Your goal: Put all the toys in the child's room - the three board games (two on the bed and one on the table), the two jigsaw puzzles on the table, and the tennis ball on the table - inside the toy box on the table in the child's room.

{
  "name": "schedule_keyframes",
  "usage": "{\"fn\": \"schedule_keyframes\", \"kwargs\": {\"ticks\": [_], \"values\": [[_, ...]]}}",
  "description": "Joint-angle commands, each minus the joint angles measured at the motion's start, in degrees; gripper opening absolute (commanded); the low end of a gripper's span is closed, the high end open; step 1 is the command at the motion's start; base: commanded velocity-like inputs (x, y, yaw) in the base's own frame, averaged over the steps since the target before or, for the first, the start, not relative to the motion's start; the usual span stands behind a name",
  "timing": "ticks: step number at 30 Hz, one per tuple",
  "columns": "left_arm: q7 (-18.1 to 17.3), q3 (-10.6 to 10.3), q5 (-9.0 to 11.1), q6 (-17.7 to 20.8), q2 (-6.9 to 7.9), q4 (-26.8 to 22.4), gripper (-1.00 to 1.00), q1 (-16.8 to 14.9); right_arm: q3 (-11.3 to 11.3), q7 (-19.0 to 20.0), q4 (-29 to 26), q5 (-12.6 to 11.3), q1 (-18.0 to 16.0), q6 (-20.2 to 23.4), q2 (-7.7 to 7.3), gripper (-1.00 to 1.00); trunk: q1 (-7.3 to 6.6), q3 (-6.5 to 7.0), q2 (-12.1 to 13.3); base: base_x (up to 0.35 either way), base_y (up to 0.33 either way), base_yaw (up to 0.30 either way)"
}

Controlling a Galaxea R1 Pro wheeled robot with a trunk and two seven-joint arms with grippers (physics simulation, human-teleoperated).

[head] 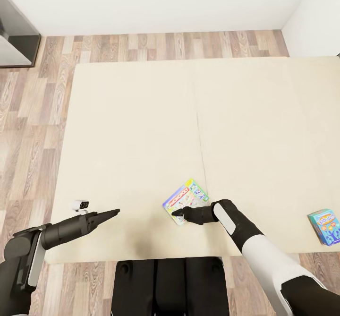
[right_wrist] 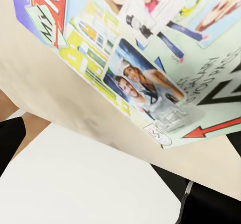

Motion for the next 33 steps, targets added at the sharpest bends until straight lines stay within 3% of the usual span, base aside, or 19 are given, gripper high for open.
{"fn": "schedule_keyframes", "kwargs": {"ticks": [1, 33], "values": [[-0.21, 0.01, -0.01, 0.61, 0.01, -0.01, 1.0, 0.0, 0.02, 0.31, -0.01, 0.32, -0.03, 0.14, 0.0, 1.0, 0.03, -0.06, -0.09, 0.0, 0.05, 0.0], [-0.21, 0.01, 0.01, 0.61, 0.01, -0.01, 1.0, 0.0, 0.02, 0.31, -0.01, 0.33, -0.03, 0.07, 0.0, 1.0, 0.03, -0.06, -0.09, 0.0, 0.006, 0.0]]}}
